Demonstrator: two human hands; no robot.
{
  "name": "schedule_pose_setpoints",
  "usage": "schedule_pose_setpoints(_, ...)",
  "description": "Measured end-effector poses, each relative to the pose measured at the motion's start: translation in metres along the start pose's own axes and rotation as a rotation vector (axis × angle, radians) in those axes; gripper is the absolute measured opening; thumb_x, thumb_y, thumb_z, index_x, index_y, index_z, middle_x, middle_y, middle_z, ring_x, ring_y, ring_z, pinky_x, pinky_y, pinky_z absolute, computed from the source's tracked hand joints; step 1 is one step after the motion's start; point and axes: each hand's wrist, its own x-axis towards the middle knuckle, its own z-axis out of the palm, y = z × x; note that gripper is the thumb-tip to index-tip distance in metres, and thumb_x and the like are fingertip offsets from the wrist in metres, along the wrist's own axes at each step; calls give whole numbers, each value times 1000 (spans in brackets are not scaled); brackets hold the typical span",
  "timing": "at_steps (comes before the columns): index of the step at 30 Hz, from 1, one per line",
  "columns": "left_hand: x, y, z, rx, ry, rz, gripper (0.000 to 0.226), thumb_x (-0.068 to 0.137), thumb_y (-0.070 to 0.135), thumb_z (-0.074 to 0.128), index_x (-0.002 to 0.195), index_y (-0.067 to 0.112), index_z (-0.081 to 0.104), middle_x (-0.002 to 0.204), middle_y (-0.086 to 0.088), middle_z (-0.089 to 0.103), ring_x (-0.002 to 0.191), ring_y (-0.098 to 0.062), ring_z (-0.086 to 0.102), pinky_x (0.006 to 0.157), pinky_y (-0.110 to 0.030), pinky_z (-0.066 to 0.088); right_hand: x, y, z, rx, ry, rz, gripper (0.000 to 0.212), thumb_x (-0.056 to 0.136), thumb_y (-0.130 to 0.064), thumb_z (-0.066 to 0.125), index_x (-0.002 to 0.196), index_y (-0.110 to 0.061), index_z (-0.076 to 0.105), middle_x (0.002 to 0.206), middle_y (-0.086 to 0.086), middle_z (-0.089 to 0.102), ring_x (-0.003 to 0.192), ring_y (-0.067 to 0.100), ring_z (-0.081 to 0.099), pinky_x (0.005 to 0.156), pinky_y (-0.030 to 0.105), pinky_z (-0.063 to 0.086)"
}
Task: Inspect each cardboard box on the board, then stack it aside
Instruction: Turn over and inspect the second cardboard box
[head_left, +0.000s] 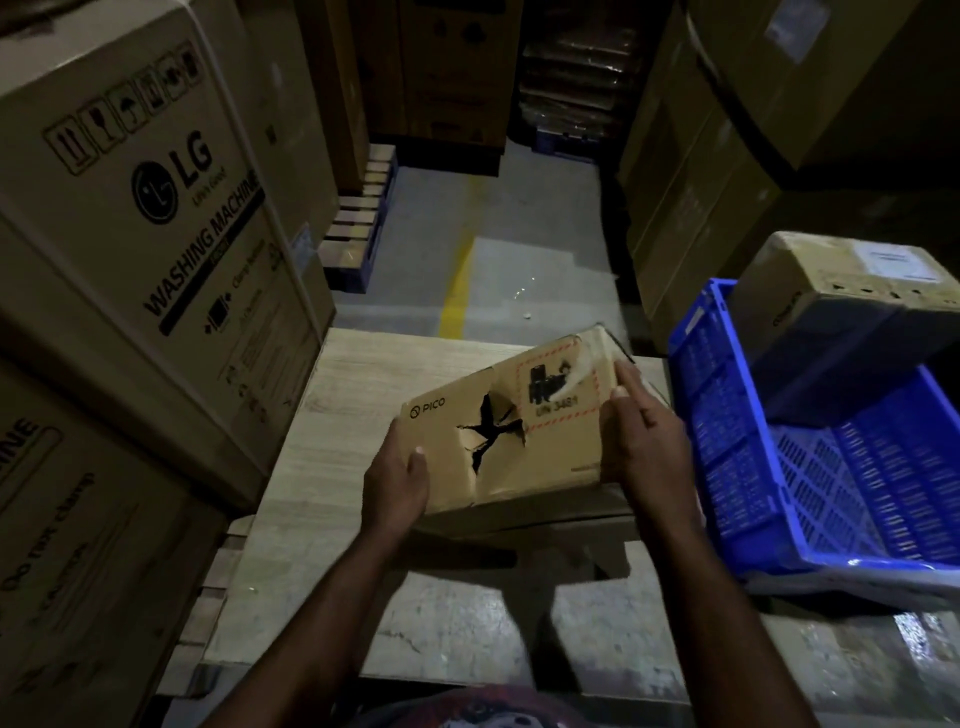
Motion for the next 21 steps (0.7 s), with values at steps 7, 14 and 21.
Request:
schedule_pose_setpoints(7,-23,86,-33,-288,-122,223,67,94,59,46,152,26,39,149,6,48,136,-15,45,115,-41,36,-13,0,27,-343,-85,-226,55,100,-43,36,151,-22,44,156,-8,40,146,6,32,121,29,26)
schedule_pose_setpoints(14,-29,99,-51,-390,-202,243,61,92,54,55,148,34,43,141,10,56,128,-7,53,110,-31,39,-6,52,1,-581,-24,53,86,91,-65,33,158,-11,25,166,11,22,153,24,18,124,39,15)
schedule_pose_setpoints(21,-17,80,-62,-275,-184,195,57,101,33,52,151,46,29,129,16,58,107,3,58,89,-21,45,-7,56,6,25,-44,262,36,99,-47,54,135,-41,53,127,-8,66,116,17,63,97,46,54)
